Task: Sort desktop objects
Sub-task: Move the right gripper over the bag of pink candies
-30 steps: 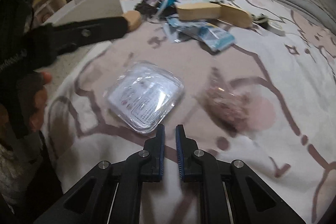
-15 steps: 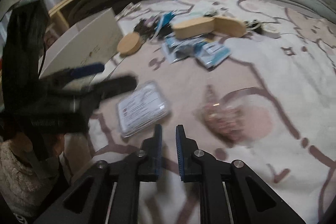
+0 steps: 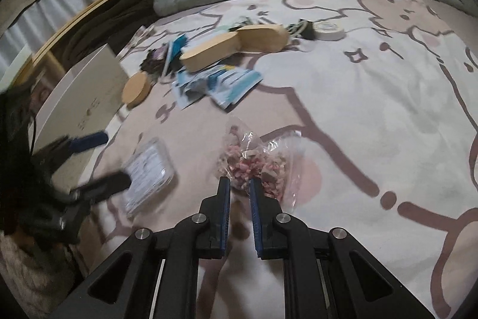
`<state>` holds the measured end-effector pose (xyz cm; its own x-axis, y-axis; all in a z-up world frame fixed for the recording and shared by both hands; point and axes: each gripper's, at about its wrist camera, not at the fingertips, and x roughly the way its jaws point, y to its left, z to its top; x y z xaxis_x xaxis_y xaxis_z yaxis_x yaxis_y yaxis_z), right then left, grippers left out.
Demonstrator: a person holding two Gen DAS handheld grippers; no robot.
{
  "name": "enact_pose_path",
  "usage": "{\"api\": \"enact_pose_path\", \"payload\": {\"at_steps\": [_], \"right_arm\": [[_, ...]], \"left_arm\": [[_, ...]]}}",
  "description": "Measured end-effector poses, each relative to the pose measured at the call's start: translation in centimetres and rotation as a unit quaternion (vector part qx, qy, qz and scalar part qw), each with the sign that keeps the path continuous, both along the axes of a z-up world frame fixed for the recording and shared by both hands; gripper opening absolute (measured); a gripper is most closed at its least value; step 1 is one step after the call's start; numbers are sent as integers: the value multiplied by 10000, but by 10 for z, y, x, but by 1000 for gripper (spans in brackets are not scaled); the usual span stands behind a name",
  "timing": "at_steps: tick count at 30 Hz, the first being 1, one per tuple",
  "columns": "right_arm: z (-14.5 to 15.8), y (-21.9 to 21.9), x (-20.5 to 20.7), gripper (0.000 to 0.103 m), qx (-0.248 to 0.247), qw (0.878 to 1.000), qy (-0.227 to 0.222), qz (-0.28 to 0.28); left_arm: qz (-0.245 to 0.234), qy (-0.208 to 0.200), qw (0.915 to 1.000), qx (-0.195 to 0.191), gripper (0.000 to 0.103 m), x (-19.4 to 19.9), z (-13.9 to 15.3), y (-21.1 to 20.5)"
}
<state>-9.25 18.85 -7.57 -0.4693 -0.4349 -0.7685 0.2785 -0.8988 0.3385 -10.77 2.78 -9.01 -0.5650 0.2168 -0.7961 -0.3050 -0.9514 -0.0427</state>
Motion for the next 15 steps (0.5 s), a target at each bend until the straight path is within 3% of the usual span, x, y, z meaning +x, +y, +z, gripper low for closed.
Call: {"api": "enact_pose_path", "payload": {"at_steps": [15], "right_arm": [[3,17,-1,13,-9,9984,126,-559]], "left_arm": [[-164,-343,9991,-178,103,-5,-23,10]]}}
